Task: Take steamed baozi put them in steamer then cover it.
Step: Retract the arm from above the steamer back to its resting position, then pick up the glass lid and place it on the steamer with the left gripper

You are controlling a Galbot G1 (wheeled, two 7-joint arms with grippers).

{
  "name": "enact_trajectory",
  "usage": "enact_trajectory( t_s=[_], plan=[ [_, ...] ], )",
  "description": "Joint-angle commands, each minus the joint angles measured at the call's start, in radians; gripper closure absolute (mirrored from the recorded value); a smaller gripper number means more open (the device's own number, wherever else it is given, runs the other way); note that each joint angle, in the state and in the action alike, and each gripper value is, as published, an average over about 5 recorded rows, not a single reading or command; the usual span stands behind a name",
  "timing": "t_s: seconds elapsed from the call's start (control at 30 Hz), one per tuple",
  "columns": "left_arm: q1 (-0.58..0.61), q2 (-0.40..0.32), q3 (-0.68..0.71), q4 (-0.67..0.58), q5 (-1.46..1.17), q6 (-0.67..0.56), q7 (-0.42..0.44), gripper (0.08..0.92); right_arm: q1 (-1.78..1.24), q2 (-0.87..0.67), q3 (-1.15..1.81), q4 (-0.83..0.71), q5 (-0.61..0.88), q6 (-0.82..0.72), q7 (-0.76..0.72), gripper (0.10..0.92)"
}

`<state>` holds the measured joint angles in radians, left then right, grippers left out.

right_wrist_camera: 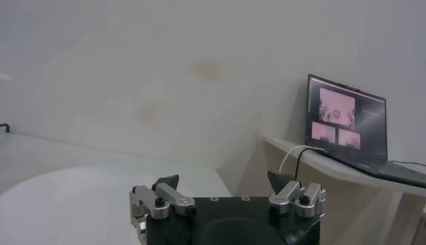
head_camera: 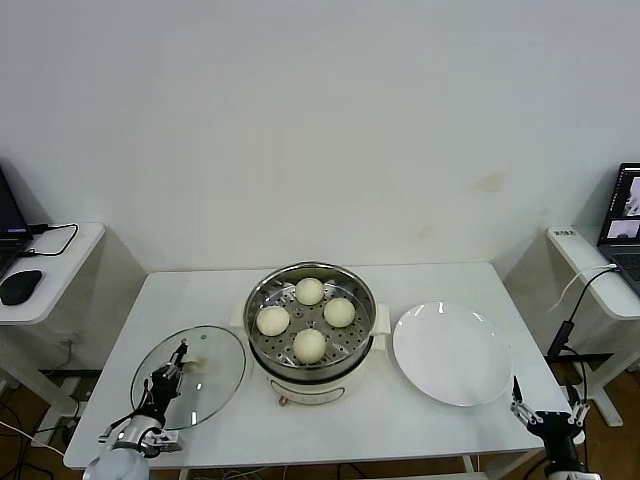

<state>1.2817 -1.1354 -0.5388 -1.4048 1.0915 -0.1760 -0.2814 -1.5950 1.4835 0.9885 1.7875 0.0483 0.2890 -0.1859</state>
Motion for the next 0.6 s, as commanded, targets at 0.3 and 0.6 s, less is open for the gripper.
enact_trajectory(
  t_s=[0.3,0.6],
  plan=[
    [0.196,0.103,-0.180,-0.430,-0.063,0.206,0.160,0.863,-0.018,-0.011,-0.042,0.024,-0.022,0.003,-0.006,0.203],
    [0.238,0.172,-0.146,-0.708,-0.163,0.390,0.291,0.863,-0.028,-0.034,-0.073,0.028,-0.043,0.004,-0.014,0.203]
  ],
)
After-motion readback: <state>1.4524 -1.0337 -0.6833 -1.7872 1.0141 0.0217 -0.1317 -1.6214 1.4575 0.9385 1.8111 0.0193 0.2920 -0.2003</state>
